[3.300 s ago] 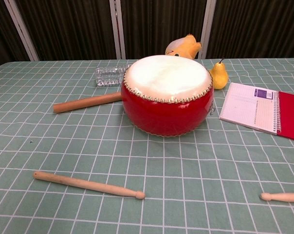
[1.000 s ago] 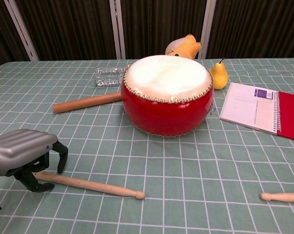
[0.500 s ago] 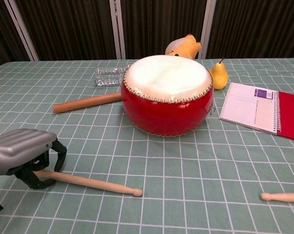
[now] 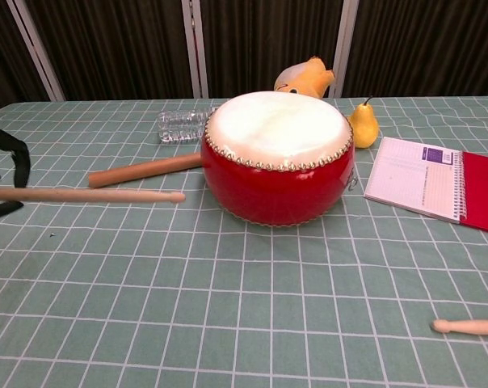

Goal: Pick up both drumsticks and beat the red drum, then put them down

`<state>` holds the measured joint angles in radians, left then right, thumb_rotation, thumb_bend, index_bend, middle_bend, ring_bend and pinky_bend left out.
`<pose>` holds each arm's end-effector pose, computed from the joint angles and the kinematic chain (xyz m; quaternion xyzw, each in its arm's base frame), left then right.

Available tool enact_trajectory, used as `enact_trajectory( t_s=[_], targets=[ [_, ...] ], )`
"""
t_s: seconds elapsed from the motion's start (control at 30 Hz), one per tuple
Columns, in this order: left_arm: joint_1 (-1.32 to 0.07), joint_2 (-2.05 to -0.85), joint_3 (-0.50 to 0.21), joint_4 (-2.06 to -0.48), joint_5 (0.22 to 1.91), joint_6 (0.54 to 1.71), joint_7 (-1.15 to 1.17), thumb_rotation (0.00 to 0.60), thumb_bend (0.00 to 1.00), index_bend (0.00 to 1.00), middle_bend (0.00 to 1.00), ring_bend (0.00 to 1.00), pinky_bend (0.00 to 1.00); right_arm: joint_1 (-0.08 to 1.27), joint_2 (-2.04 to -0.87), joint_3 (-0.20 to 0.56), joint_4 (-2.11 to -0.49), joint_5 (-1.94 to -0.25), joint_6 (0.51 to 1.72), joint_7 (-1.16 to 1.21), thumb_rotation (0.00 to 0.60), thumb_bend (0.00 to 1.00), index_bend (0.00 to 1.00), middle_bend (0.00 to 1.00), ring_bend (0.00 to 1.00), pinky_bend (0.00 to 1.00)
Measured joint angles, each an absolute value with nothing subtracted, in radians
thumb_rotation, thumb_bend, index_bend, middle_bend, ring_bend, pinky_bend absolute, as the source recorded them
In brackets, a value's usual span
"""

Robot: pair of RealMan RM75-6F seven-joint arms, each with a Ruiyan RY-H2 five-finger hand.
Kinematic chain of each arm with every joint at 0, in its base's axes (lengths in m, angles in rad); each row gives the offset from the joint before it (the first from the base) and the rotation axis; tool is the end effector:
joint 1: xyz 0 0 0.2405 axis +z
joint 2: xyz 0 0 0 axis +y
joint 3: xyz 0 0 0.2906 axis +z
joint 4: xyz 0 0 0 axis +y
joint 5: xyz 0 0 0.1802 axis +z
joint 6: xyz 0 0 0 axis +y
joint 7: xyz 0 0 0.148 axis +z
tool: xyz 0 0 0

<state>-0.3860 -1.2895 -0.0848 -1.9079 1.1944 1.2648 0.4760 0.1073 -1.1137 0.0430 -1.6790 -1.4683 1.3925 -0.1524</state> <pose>-0.2354 0.2578 0.1053 -0.6690 -0.4194 -0.3557 0.5001 -0.3241 -0.1894 0.1856 0.6298 -0.3880 0.3354 0.5834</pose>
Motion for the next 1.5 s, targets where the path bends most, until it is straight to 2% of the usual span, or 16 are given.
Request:
enact_trajectory(
  t_s=[0.07, 0.17, 0.53, 0.73, 0.9, 1.5],
  targets=[
    [-0.371, -1.250, -0.086, -1.921, 1.217, 1.281, 0.437, 0.600, 0.54, 0.76, 1.00, 1.00, 1.00, 0.113, -1.117, 0.037, -1.690, -1.470, 1.377, -0.168, 0.600, 0.26, 0.27, 0.96, 1.00, 0.99],
    [-0.353, -1.211, -0.086, -1.931, 1.241, 1.299, 0.390, 0.600, 0.54, 0.76, 1.00, 1.00, 1.00, 0.125, -1.122, 0.029, -1.714, -1.460, 1.341, -0.221, 0.600, 0.26, 0.37, 1.00, 1.00, 1.00],
    [-0.320, -1.166, -0.086, -1.911, 1.256, 1.309, 0.274, 0.600, 0.54, 0.76, 1.00, 1.00, 1.00, 0.180, -1.229, 0.022, -1.800, -1.322, 1.232, -0.540, 0.600, 0.26, 0.43, 1.00, 1.00, 1.00],
    [-0.319, -1.163, -0.087, -1.906, 1.262, 1.304, 0.261, 0.600, 0.54, 0.76, 1.00, 1.00, 1.00, 0.205, -1.326, 0.036, -1.782, -1.217, 1.218, -0.657, 0.600, 0.26, 0.43, 1.00, 1.00, 1.00],
    [-0.320, -1.164, -0.089, -1.900, 1.258, 1.299, 0.259, 0.600, 0.54, 0.76, 1.00, 1.00, 1.00, 0.216, -1.377, 0.035, -1.738, -1.160, 1.218, -0.711, 0.600, 0.26, 0.47, 1.00, 1.00, 1.00],
    [-0.317, -1.160, -0.088, -1.904, 1.268, 1.294, 0.250, 0.600, 0.54, 0.76, 1.00, 1.00, 1.00, 0.206, -1.337, 0.003, -1.717, -1.117, 1.257, -0.726, 0.600, 0.26, 0.49, 1.00, 1.00, 1.00]
  ],
)
